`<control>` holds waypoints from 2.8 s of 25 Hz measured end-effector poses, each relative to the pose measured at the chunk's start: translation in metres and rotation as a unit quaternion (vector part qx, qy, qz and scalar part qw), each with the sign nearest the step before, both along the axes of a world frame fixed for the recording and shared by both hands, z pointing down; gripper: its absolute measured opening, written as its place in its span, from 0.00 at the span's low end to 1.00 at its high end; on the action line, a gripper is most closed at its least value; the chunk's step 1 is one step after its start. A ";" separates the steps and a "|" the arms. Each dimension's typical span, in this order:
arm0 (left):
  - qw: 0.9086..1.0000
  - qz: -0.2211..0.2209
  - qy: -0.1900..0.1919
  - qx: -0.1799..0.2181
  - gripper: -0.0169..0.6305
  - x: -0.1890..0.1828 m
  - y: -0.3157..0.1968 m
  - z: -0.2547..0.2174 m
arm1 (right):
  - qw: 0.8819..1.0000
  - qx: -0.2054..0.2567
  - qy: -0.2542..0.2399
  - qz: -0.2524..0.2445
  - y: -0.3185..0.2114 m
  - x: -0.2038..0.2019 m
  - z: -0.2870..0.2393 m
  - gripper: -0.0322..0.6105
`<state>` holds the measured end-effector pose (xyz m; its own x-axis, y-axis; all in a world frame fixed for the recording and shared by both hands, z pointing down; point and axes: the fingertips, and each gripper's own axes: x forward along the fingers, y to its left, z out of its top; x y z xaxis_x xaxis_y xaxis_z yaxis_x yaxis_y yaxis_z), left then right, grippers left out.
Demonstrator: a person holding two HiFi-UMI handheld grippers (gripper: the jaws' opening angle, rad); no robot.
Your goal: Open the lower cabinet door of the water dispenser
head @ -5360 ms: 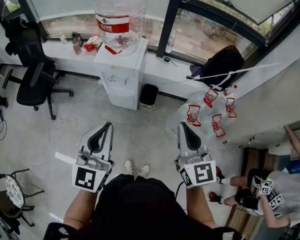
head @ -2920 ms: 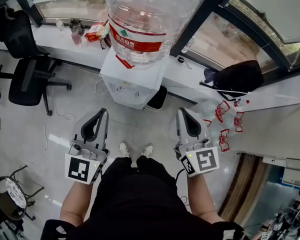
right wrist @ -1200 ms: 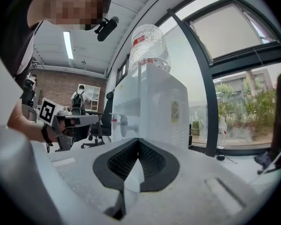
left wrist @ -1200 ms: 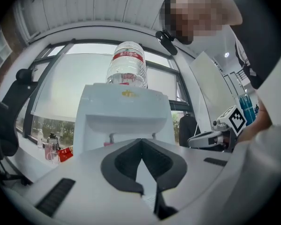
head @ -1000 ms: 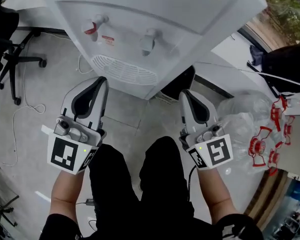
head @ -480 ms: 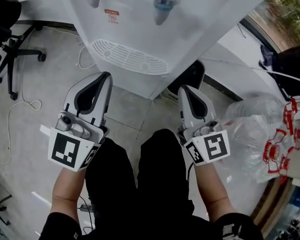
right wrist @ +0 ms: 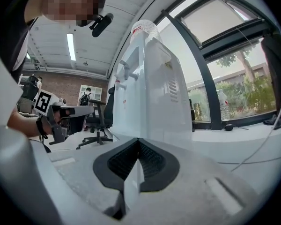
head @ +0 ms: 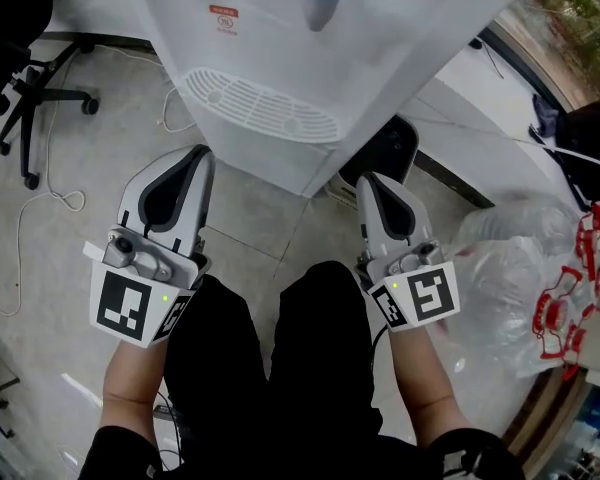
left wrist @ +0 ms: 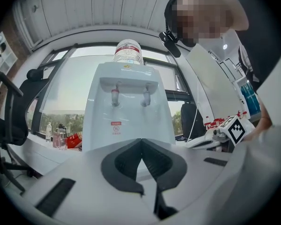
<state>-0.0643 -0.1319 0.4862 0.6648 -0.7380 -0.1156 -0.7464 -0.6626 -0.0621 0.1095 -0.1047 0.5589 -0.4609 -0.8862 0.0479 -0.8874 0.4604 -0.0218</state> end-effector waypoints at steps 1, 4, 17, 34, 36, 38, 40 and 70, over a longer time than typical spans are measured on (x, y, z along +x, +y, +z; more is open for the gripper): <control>1.000 0.000 -0.002 0.001 0.04 0.001 0.001 0.000 | 1.000 -0.001 0.002 -0.003 0.000 0.000 0.002 0.06; 1.000 -0.004 -0.003 -0.001 0.04 0.000 0.001 0.006 | 1.000 -0.009 0.010 -0.009 -0.003 0.000 0.013 0.05; 1.000 -0.022 -0.012 -0.011 0.04 -0.016 0.002 0.017 | 0.999 -0.035 0.018 -0.017 -0.021 -0.004 0.043 0.09; 1.000 -0.022 -0.010 -0.011 0.04 -0.033 0.002 0.019 | 0.997 -0.077 0.011 0.010 -0.047 -0.003 0.072 0.34; 1.000 -0.023 -0.012 -0.011 0.04 -0.035 0.001 0.020 | 0.997 -0.077 0.010 0.012 -0.051 -0.003 0.073 0.37; 1.000 -0.024 -0.011 -0.010 0.04 -0.036 0.000 0.021 | 0.997 -0.080 0.011 0.011 -0.055 -0.003 0.076 0.42; 1.000 -0.024 -0.011 -0.009 0.04 -0.038 -0.001 0.021 | 0.996 -0.084 0.015 0.009 -0.059 -0.004 0.078 0.44; 1.000 -0.018 -0.013 -0.011 0.04 -0.031 0.000 0.021 | 0.994 -0.096 0.035 -0.042 -0.030 -0.021 0.082 0.36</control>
